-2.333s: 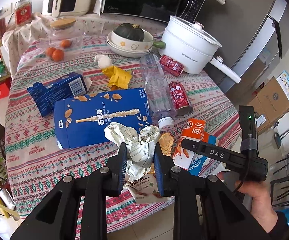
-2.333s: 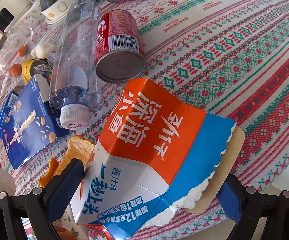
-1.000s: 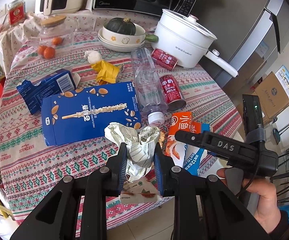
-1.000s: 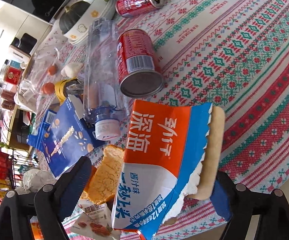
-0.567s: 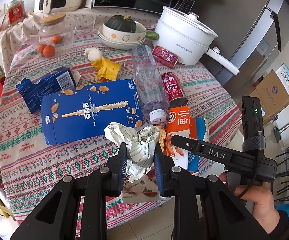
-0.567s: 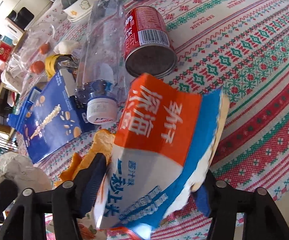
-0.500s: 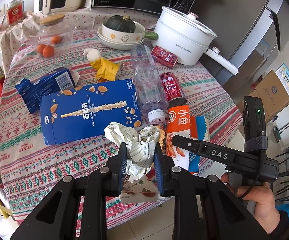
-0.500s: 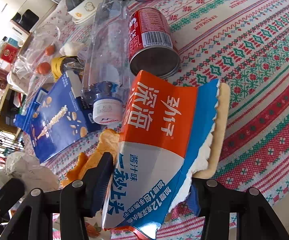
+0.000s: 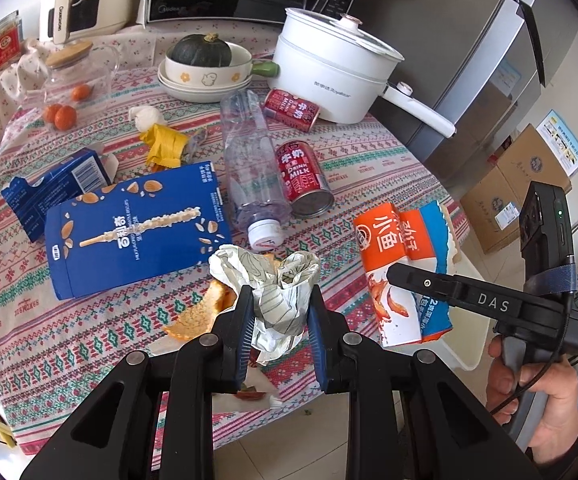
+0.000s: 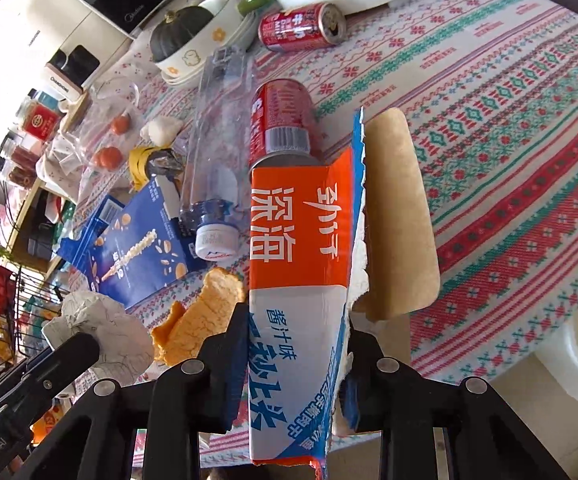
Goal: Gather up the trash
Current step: 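Carry both items over the white bin and open both tools to drop them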
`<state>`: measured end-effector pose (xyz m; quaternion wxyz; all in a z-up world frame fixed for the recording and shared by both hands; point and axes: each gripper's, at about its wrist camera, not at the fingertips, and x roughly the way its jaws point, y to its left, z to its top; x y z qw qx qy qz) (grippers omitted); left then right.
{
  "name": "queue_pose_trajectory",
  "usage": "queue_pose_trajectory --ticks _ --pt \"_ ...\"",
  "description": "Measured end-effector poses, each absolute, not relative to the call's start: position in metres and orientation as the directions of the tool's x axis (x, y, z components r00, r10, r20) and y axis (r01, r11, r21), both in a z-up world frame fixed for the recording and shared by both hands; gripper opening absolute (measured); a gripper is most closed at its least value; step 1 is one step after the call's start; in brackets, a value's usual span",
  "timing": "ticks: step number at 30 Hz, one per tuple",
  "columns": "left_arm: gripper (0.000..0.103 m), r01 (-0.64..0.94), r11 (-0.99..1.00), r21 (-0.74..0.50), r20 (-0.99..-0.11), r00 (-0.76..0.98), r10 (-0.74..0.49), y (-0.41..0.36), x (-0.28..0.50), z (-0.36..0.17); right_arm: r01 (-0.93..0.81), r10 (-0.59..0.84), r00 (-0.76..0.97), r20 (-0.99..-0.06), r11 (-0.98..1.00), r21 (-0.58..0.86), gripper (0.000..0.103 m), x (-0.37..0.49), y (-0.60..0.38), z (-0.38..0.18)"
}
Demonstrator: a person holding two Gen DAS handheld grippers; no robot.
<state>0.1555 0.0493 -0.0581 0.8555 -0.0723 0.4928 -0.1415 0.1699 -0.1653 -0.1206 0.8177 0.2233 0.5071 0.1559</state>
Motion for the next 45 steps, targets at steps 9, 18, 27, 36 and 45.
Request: queue_pose_trajectory --ticks 9,18,27,36,45 --pt "0.027 0.266 0.926 -0.268 -0.814 0.452 -0.365 -0.013 0.152 -0.057 0.05 0.425 0.478 -0.769 0.861 0.507 0.034 0.153 -0.226 -0.109" --pt "0.027 0.383 0.884 -0.269 -0.807 0.411 -0.424 -0.089 0.139 -0.063 0.135 0.351 0.514 -0.782 0.868 0.478 0.034 0.125 -0.292 -0.102" --pt "0.027 0.499 0.821 -0.278 -0.798 0.356 -0.486 -0.165 0.127 -0.078 0.242 0.268 0.524 -0.809 0.864 0.442 0.035 0.093 -0.359 -0.107" --pt "0.027 0.582 0.773 -0.252 -0.799 0.325 -0.505 -0.23 0.123 -0.111 0.352 0.198 0.507 -0.839 0.841 0.411 0.035 0.068 -0.418 -0.119" --pt "0.036 0.602 0.772 -0.202 -0.806 0.346 -0.481 -0.258 0.135 -0.14 0.374 0.166 0.488 -0.857 0.847 0.378 0.03 0.064 -0.432 -0.125"
